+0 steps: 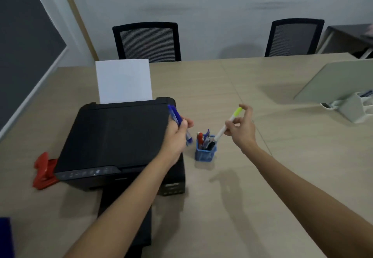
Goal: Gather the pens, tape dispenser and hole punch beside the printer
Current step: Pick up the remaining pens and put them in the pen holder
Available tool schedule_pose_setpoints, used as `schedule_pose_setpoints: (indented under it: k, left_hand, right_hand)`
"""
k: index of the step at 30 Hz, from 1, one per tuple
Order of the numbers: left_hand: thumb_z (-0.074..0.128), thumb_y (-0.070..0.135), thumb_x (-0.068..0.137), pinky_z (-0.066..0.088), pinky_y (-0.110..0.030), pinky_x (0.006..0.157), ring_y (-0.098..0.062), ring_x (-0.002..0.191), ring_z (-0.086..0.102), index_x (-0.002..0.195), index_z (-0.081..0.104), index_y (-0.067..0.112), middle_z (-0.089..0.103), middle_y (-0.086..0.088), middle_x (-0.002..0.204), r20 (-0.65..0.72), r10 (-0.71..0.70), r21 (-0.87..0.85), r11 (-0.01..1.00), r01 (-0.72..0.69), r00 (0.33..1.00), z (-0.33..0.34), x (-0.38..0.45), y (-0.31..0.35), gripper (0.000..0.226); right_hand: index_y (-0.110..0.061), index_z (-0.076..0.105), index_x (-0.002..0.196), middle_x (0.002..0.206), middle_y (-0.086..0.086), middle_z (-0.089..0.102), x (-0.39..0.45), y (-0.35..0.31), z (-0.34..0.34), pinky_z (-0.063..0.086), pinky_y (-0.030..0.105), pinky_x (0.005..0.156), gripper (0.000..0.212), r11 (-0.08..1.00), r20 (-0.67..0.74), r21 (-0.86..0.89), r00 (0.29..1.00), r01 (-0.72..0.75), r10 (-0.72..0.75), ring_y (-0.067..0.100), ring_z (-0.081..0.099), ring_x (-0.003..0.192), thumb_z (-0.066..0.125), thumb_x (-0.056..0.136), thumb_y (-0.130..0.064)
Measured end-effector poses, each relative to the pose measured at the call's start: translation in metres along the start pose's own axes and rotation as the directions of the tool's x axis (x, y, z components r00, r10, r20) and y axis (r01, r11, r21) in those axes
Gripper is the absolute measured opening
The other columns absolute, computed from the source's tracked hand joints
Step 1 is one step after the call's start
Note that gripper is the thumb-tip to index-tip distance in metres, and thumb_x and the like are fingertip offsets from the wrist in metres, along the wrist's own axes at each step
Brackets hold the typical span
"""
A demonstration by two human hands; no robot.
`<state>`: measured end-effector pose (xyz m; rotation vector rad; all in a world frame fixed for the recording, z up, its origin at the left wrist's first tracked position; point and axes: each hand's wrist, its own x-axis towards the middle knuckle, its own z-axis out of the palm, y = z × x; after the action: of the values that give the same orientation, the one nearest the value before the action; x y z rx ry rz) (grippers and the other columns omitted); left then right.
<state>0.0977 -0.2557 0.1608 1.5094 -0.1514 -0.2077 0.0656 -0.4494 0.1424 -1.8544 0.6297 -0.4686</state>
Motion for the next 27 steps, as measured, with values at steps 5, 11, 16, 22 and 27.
schedule_pose_setpoints:
  k: [5,11,16,22,27]
  left_hand:
    - [0.037,0.017,0.102,0.044,-0.009,0.046,0.003,0.051,0.052,0.110,0.046,0.015,0.048,0.005,0.073,-0.257,-0.192,-0.023,0.981,0.193,0.947,0.082,0.025,-0.050,0.012]
    - [0.037,0.015,0.103,0.039,-0.012,0.082,-0.009,0.102,0.055,0.138,0.038,0.006,0.054,0.004,0.114,-0.419,-0.181,0.106,0.963,0.246,0.890,0.103,0.025,-0.085,0.037]
    - [0.037,0.016,0.103,0.037,-0.017,0.096,-0.007,0.123,0.046,0.146,0.032,0.007,0.046,-0.004,0.145,-0.384,-0.165,0.165,0.956,0.244,0.909,0.102,0.029,-0.113,0.045]
    - [0.036,0.018,0.103,0.038,-0.019,0.087,-0.007,0.105,0.049,0.142,0.035,0.010,0.055,-0.001,0.122,-0.297,-0.221,0.291,0.906,0.308,0.929,0.099,0.031,-0.132,0.040]
    - [0.036,0.025,0.102,0.039,-0.029,0.098,-0.013,0.116,0.052,0.142,0.033,0.018,0.054,0.000,0.129,-0.215,-0.318,0.298,0.879,0.372,0.923,0.097,0.038,-0.146,0.040]
  right_hand:
    - [-0.020,0.035,0.125,0.097,0.023,0.061,0.037,0.033,-0.014,0.062,0.039,0.068,0.046,1.000,0.019,-0.002,1.000,-0.003,0.003,0.032,0.069,0.076,0.056,0.089,-0.001]
    - [-0.024,0.033,0.120,0.078,0.015,0.065,0.054,0.059,0.015,0.058,0.035,0.068,0.038,0.993,0.184,-0.064,0.979,0.099,-0.085,0.024,0.066,0.066,0.050,0.091,-0.006]
    - [-0.020,0.040,0.117,0.079,0.015,0.061,0.048,0.076,0.032,0.046,0.039,0.063,0.028,0.936,0.386,-0.232,0.908,0.266,-0.162,0.029,0.058,0.074,0.048,0.093,-0.010]
    - [-0.014,0.056,0.112,0.107,0.011,0.055,0.055,0.103,0.032,0.035,0.024,0.084,0.019,0.858,0.481,-0.326,0.851,0.398,-0.212,0.028,0.046,0.104,0.045,0.097,-0.019]
    - [-0.017,0.062,0.109,0.133,0.017,0.046,0.063,0.118,0.030,0.040,0.037,0.104,0.025,0.867,0.580,-0.338,0.807,0.367,-0.115,0.031,0.042,0.126,0.044,0.098,-0.029]
